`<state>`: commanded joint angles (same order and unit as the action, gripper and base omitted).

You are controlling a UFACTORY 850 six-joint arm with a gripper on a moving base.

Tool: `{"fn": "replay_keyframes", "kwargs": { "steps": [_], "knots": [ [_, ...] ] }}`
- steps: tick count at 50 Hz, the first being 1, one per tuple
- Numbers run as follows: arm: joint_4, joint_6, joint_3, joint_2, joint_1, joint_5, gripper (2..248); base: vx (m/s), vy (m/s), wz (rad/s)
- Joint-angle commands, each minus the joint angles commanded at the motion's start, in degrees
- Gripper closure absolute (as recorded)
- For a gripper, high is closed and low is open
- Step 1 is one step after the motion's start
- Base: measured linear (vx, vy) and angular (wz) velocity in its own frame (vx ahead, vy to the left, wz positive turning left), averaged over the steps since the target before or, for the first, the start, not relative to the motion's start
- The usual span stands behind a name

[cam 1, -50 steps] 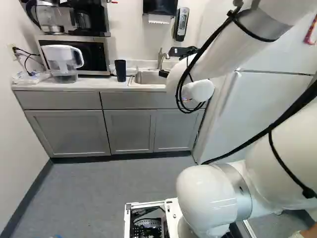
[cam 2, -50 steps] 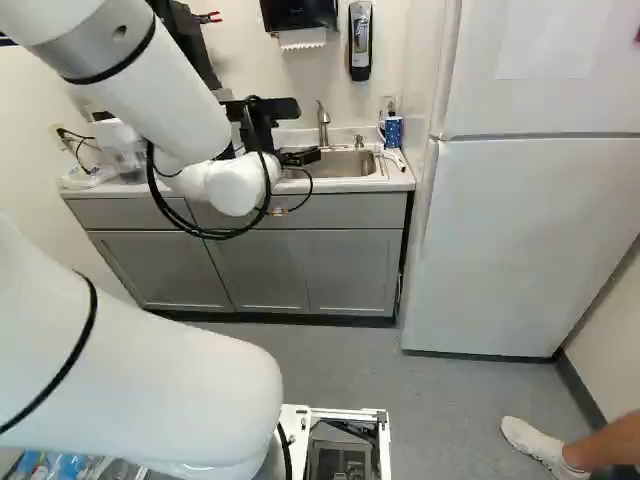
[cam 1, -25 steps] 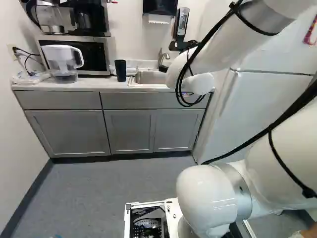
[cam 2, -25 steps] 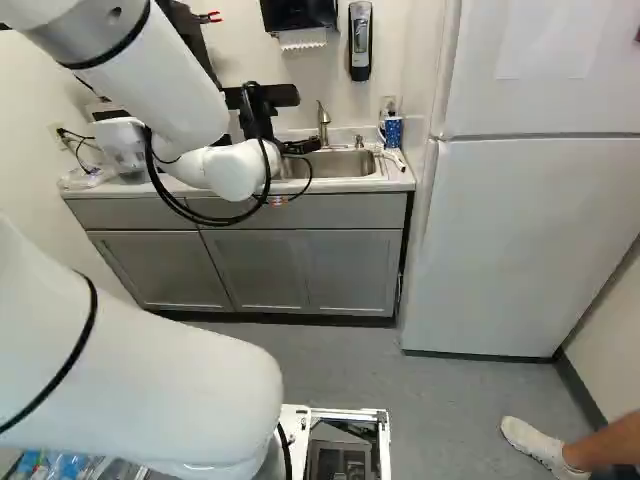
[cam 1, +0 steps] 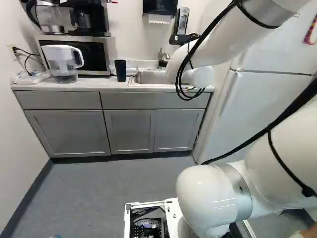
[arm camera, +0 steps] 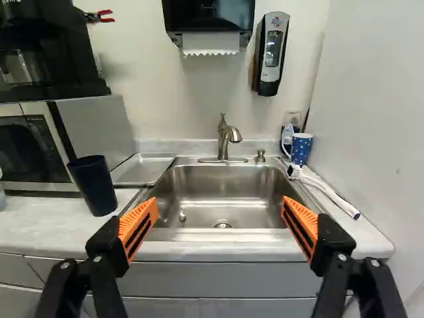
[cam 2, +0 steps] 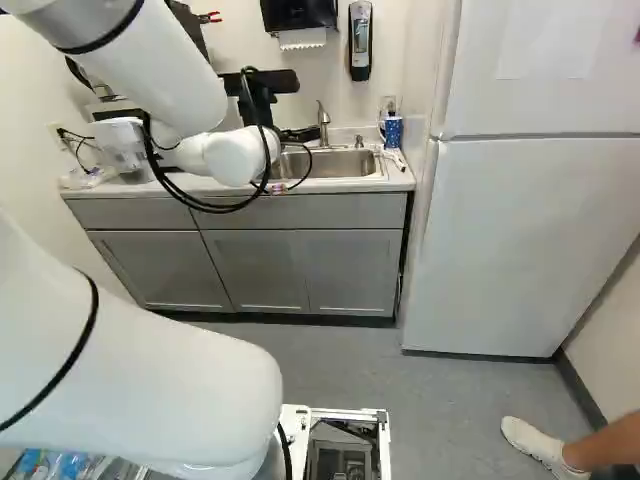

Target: Rinse the cup and place it in the tray

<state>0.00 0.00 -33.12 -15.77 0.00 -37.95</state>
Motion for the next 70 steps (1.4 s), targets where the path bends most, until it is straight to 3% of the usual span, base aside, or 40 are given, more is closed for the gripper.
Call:
{"fn": "replay_keyframes", "kwargs": {
  "steps": [39, 70],
  "knots": [
    [0.0, 0.0, -5.71, 1.15, 0.0, 0.44, 3, 0.0, 0.0, 0.0],
    [0.0, 0.0, -10.45, 2.34, 0.0, 3.63, 3, 0.0, 0.0, 0.0]
  ]
}}
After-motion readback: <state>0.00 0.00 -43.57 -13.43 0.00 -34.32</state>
